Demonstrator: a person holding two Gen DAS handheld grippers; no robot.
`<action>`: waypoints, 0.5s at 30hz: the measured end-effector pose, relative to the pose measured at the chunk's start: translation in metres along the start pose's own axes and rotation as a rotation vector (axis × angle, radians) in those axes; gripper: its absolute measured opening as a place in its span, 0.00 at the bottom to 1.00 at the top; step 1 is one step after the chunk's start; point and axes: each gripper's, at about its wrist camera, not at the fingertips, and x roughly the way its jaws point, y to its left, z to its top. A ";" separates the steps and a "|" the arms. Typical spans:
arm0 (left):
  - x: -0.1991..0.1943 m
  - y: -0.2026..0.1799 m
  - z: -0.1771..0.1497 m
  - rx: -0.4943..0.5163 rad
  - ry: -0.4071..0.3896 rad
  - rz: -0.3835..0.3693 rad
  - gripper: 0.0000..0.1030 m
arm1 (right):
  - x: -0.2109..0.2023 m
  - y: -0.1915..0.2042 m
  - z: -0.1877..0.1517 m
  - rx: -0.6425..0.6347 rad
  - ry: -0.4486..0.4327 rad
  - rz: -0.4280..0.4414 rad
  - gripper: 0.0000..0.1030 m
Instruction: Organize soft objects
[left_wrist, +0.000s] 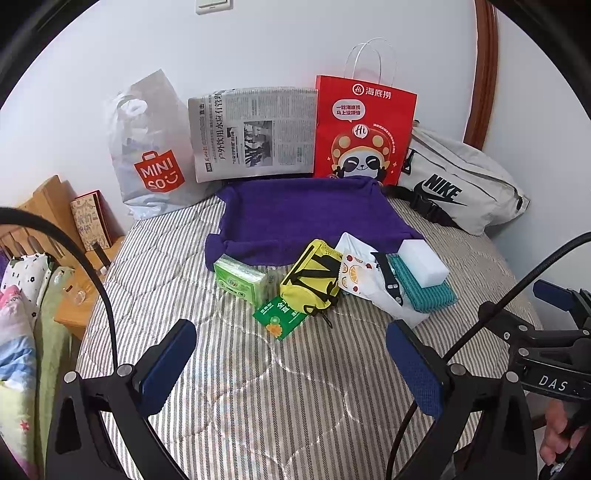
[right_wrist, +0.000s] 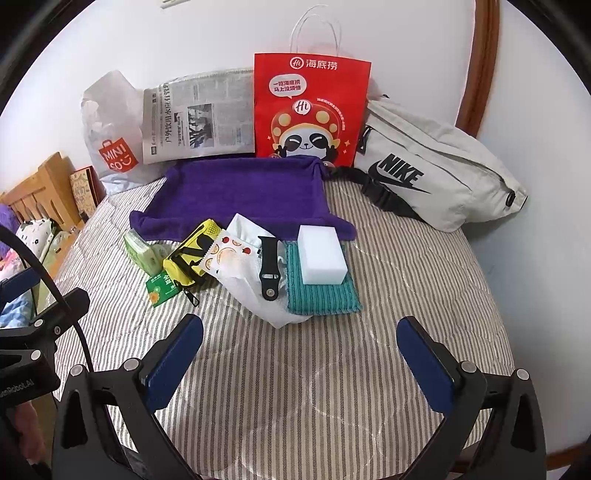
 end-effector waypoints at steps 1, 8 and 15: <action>0.000 0.000 0.000 -0.001 0.001 0.001 1.00 | 0.000 0.000 0.000 0.001 0.000 0.002 1.00; 0.000 0.001 0.002 0.005 0.003 -0.002 1.00 | 0.001 -0.001 0.001 0.007 0.001 0.001 1.00; 0.000 0.002 0.002 0.005 0.006 0.004 1.00 | 0.000 -0.002 0.001 0.003 0.001 0.001 1.00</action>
